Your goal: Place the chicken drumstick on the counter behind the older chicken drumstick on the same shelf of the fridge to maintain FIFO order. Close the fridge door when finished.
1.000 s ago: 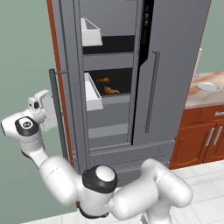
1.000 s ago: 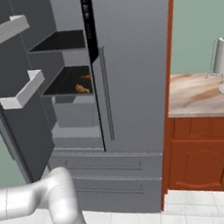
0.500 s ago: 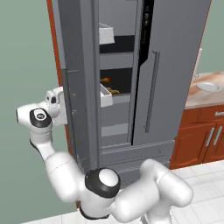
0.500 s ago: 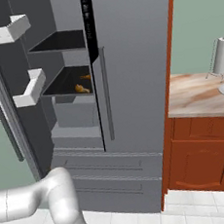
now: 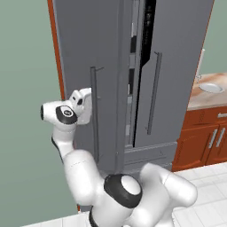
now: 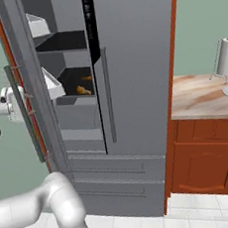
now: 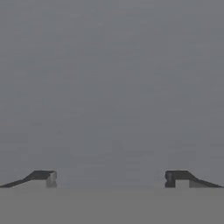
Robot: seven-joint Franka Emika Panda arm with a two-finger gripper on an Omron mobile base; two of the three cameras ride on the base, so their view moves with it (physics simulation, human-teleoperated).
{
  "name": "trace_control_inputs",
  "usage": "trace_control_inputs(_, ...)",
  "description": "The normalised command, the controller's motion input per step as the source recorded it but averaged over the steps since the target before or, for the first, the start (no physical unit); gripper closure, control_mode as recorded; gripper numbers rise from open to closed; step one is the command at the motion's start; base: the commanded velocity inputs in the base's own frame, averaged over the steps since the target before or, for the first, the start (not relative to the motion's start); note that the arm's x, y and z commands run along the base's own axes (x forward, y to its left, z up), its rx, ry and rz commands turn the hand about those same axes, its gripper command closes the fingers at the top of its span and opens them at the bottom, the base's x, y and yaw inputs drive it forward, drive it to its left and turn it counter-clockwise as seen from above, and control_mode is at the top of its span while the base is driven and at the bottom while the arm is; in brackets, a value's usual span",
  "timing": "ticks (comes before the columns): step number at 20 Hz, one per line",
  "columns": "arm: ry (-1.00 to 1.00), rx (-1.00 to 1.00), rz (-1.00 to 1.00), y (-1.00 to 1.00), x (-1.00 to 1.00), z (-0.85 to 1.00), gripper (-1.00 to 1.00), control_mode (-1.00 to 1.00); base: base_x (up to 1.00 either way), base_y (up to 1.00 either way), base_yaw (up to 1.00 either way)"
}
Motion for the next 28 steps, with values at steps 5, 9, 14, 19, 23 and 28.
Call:
trace_control_inputs(5,-0.05,0.18,0.02,-0.95,0.34,0.0,-1.0,-1.0,0.0,0.0,0.0)
trace_control_inputs(9,-0.14,0.16,0.11,-0.45,0.64,0.0,-1.0,-1.0,0.0,0.0,0.0)
trace_control_inputs(14,-0.2,0.13,0.14,0.0,0.62,0.08,-1.0,-1.0,0.0,0.0,0.0)
trace_control_inputs(19,-0.19,0.11,0.14,0.02,0.69,0.01,-1.0,-1.0,0.0,0.0,0.0)
trace_control_inputs(23,-0.16,0.12,0.17,0.22,0.82,0.0,-1.0,-1.0,0.0,0.0,0.0)
trace_control_inputs(28,-0.09,0.12,0.16,0.34,0.8,0.0,-1.0,-1.0,0.0,0.0,0.0)
